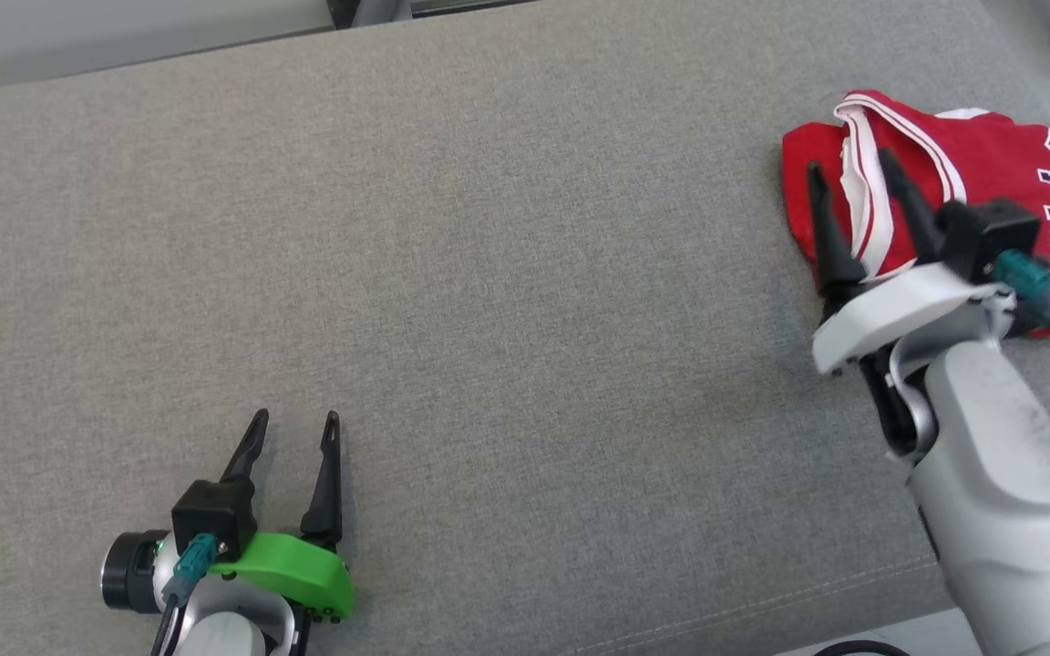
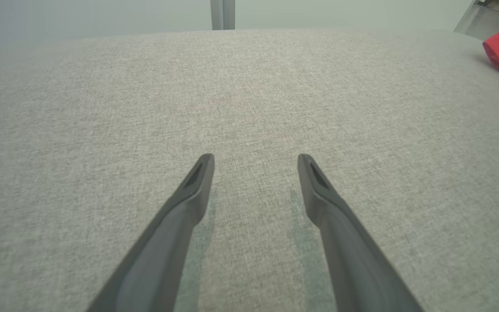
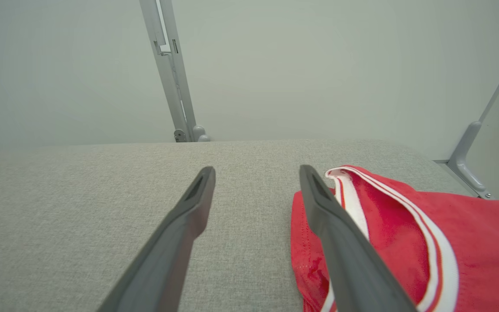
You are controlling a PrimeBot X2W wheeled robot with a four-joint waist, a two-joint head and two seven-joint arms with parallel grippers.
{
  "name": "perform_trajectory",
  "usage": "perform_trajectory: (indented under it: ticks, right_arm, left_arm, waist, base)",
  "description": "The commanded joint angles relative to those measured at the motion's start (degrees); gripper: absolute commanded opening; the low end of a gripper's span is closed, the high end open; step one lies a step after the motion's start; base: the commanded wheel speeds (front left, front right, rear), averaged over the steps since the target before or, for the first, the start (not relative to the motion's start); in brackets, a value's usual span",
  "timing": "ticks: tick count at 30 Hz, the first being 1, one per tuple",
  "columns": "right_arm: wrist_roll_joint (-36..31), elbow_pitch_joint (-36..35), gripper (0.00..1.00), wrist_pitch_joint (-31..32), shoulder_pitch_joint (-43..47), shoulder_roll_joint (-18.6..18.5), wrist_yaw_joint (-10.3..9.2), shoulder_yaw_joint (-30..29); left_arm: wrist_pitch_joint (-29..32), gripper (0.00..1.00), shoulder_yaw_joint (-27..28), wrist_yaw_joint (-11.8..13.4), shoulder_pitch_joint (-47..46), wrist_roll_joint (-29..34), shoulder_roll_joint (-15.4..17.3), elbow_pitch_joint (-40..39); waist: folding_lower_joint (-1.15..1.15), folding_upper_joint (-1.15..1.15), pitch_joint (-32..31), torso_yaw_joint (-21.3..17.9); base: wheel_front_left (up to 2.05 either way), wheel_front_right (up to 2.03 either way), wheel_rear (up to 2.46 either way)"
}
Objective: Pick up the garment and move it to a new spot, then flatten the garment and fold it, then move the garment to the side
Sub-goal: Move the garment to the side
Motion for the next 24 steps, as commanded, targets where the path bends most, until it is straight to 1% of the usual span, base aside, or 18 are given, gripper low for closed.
perform_trajectory:
  ticks: [1,5,8,17,24]
  right_arm:
    - [1.7,-1.4,1.0,-0.1,3.0,0.5,-0.06,2.2]
    - [4.4,-4.1,1.0,-0.1,9.0,1.6,-0.06,6.9]
    - [4.8,-4.7,1.0,-0.1,12.8,2.3,-0.06,8.0]
    - [0.1,-5.0,1.0,-0.1,19.7,4.4,-0.06,4.8]
    - [-4.7,-6.5,1.0,-0.1,23.9,6.2,-0.04,0.3]
  left_arm:
    - [0.0,1.0,0.6,0.7,1.1,-0.7,0.2,0.0]
    - [0.0,1.0,1.7,1.7,2.8,-1.7,0.2,-0.2]
    - [0.0,1.0,2.8,2.1,4.0,-1.9,0.2,-0.3]
    - [0.0,1.0,4.9,2.9,7.9,-2.3,0.2,-0.5]
    - [0.0,1.0,6.4,3.0,10.5,-2.7,0.2,-1.7]
  waist:
    - [0.0,0.0,-3.2,1.5]
    - [0.0,0.0,-5.8,3.1]
    - [0.0,0.0,-7.7,4.4]
    - [0.0,0.0,-12.2,7.2]
    - [0.0,0.0,-14.8,9.0]
  base:
    - [0.0,0.0,0.0]
    - [0.0,0.0,0.0]
    - [0.0,0.0,0.0]
    - [0.0,0.0,0.0]
    - [0.0,0.0,0.0]
